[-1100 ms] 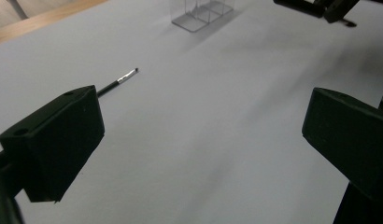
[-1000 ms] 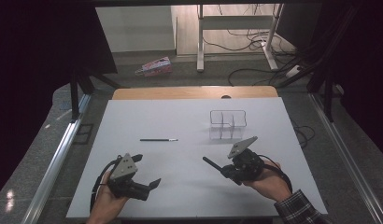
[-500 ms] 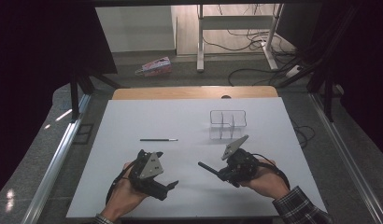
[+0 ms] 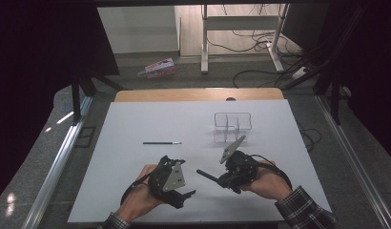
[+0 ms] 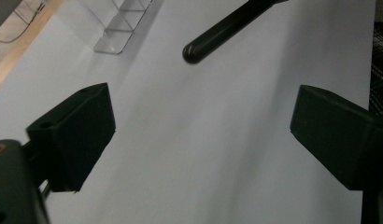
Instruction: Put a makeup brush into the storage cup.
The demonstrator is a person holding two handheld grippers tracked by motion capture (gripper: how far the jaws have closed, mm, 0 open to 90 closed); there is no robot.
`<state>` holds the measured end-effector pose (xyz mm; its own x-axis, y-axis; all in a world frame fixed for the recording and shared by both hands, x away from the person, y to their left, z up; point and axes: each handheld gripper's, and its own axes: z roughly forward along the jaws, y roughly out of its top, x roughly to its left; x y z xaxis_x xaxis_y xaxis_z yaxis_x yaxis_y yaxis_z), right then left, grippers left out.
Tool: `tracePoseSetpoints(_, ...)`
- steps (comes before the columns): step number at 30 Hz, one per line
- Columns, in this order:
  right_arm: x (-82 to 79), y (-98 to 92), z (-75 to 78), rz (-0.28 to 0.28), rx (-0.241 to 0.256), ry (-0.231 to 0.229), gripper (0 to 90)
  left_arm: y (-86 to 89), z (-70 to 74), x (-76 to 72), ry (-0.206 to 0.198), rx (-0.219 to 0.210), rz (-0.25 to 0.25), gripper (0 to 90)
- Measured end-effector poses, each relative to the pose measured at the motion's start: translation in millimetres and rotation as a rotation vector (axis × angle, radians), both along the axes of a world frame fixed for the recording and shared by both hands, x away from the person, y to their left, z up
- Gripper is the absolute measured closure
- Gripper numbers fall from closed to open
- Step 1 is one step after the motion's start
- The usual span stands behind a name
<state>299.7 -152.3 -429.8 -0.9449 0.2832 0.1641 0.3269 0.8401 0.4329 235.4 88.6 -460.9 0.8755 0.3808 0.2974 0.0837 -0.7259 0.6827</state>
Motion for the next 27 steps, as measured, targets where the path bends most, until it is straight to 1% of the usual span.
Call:
tracePoseSetpoints(4, -0.5, 5.5, 1.7, 0.021, -0.015, 0.027, 77.2, -9.3, -0.6, 2.8, -0.019, 0.028, -0.033, 17.6)
tracePoseSetpoints(5, -1.2, 8.0, 1.8, 0.032, -0.025, 0.035, 77.2, -11.3, -0.9, 3.1, -0.023, 0.028, -0.043, 21.9)
tracePoseSetpoints(6, -1.2, 8.0, 1.8, 0.032, -0.025, 0.035, 77.2, -12.7, -0.9, 3.4, -0.027, 0.032, -0.048, 21.9)
tracePoseSetpoints(7, -1.1, 8.8, 1.5, 0.039, -0.029, 0.037, 77.2, -15.0, -1.3, 3.5, -0.028, 0.036, -0.06, 23.8)
tracePoseSetpoints(8, -1.2, 10.1, 0.8, 0.044, -0.035, 0.043, 77.2, -16.4, -1.6, 3.5, -0.03, 0.041, -0.071, 27.6)
tracePoseSetpoints(9, -1.0, 11.4, -0.5, 0.053, -0.042, 0.053, 77.2, -18.5, -2.5, 2.9, -0.039, 0.049, -0.076, 31.5)
tracePoseSetpoints(10, -1.0, 11.4, -0.5, 0.053, -0.042, 0.053, 77.2, -20.4, -3.1, 2.9, -0.044, 0.06, -0.083, 31.5)
tracePoseSetpoints(11, -1.0, 12.2, -1.7, 0.057, -0.047, 0.064, 77.2, -22.0, -3.8, 2.8, -0.045, 0.072, -0.094, 37.2)
tracePoseSetpoints(12, -1.0, 12.2, -1.7, 0.057, -0.047, 0.064, 77.2, -23.8, -5.0, 2.3, -0.051, 0.077, -0.099, 37.2)
tracePoseSetpoints(13, -1.1, 12.4, -2.0, 0.059, -0.049, 0.063, 77.2, -25.6, -6.1, 2.0, -0.059, 0.091, -0.11, 39.0)
tracePoseSetpoints(18, -2.3, 13.6, -1.8, 0.08, -0.057, 0.081, 77.2, -31.1, -9.0, -0.4, -0.075, 0.119, -0.137, 49.5)
tracePoseSetpoints(19, -2.4, 13.9, -1.9, 0.084, -0.058, 0.082, 77.2, -31.9, -9.2, -0.6, -0.086, 0.131, -0.146, 51.2)
tracePoseSetpoints(25, -2.8, 17.4, -3.6, 0.108, -0.064, 0.106, 77.2, -33.0, -10.8, -3.1, -0.086, 0.151, -0.167, 62.3)
tracePoseSetpoints(26, -2.9, 17.7, -3.9, 0.108, -0.067, 0.101, 77.1, -32.9, -11.0, -3.5, -0.087, 0.156, -0.172, 64.0)
tracePoseSetpoints(27, -2.7, 17.9, -4.3, 0.111, -0.069, 0.105, 77.1, -32.7, -10.4, -3.6, -0.09, 0.177, -0.183, 64.9)
